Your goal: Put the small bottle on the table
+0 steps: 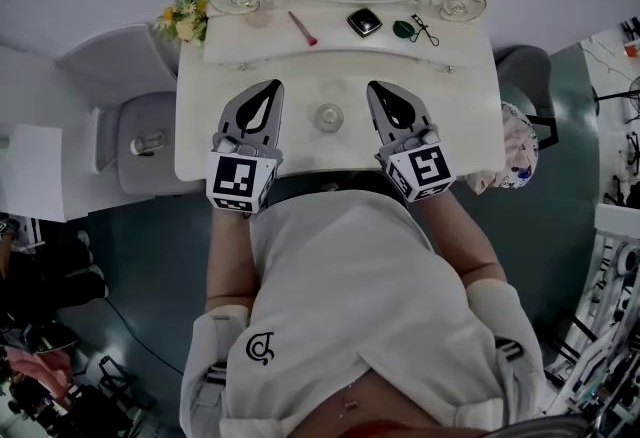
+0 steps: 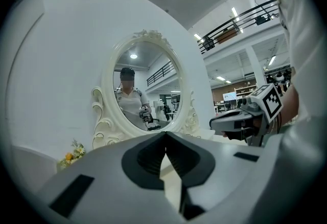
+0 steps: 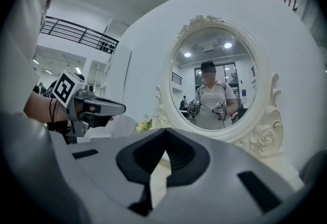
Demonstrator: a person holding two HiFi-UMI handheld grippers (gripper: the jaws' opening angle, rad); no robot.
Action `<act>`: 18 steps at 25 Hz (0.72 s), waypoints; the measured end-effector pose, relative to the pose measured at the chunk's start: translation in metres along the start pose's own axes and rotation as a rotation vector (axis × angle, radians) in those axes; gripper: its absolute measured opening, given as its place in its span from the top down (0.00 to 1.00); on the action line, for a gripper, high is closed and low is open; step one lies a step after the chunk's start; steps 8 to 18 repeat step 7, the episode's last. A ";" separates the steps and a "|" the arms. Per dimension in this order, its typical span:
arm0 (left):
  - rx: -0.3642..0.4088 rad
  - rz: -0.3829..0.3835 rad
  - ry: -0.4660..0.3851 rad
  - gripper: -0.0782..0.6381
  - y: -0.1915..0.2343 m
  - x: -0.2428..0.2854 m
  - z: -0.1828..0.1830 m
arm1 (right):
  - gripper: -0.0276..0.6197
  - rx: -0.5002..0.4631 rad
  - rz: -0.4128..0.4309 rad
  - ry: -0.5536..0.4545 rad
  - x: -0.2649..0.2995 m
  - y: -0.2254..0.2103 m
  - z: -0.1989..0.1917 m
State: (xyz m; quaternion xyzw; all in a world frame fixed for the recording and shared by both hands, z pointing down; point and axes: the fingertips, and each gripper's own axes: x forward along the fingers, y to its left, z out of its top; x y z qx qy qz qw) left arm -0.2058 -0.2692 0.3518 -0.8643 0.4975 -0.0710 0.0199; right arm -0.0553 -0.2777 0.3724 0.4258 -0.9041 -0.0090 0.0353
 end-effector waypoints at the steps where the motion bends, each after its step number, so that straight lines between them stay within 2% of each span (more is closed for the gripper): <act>1: -0.001 0.002 -0.001 0.87 0.000 0.000 0.001 | 0.95 0.003 -0.001 0.001 0.000 0.000 0.000; 18: -0.024 0.001 0.005 0.87 0.001 0.000 -0.003 | 0.95 0.011 0.001 0.009 -0.001 0.002 -0.003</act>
